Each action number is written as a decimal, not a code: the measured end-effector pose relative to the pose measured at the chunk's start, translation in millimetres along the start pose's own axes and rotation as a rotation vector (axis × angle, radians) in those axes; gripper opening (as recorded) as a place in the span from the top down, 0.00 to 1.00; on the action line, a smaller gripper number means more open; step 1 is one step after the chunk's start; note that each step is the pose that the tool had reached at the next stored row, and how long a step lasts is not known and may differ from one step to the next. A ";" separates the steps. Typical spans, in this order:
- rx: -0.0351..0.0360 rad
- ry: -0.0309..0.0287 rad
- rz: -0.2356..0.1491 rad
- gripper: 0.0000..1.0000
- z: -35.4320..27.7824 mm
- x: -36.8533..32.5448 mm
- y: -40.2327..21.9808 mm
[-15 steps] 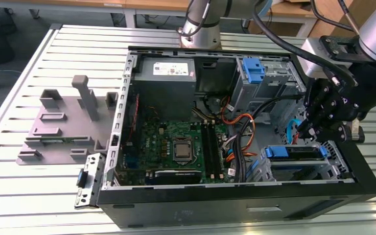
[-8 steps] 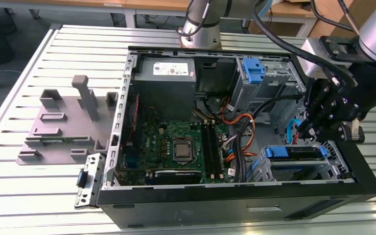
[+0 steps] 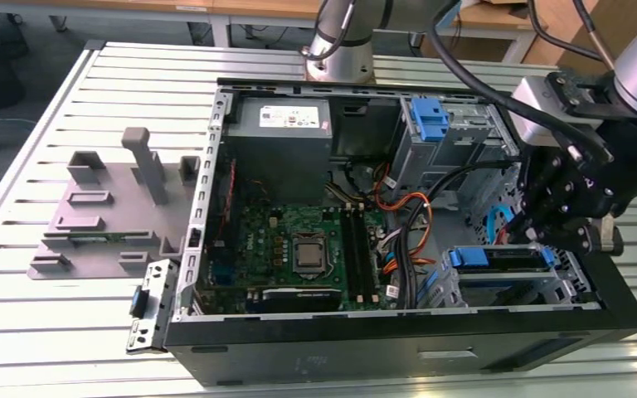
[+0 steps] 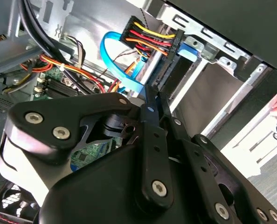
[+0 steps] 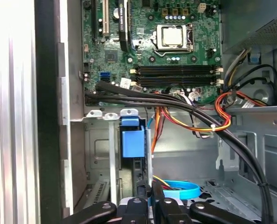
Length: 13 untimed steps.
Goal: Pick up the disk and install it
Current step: 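Insert the first disk wire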
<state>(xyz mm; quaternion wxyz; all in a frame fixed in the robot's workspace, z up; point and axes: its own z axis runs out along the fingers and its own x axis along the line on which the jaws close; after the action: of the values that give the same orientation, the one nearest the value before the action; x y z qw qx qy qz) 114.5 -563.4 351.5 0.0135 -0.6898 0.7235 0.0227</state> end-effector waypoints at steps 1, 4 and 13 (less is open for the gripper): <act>0.0000 0.0002 -0.002 0.84 0.6 1.2 0.3; -0.0007 0.0005 -0.014 0.84 1.8 5.0 0.5; -0.0019 0.0009 -0.052 0.84 3.6 6.8 0.9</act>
<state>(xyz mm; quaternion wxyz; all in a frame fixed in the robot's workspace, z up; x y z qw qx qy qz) 113.2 -570.0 347.5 0.0131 -0.7085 0.7052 0.0227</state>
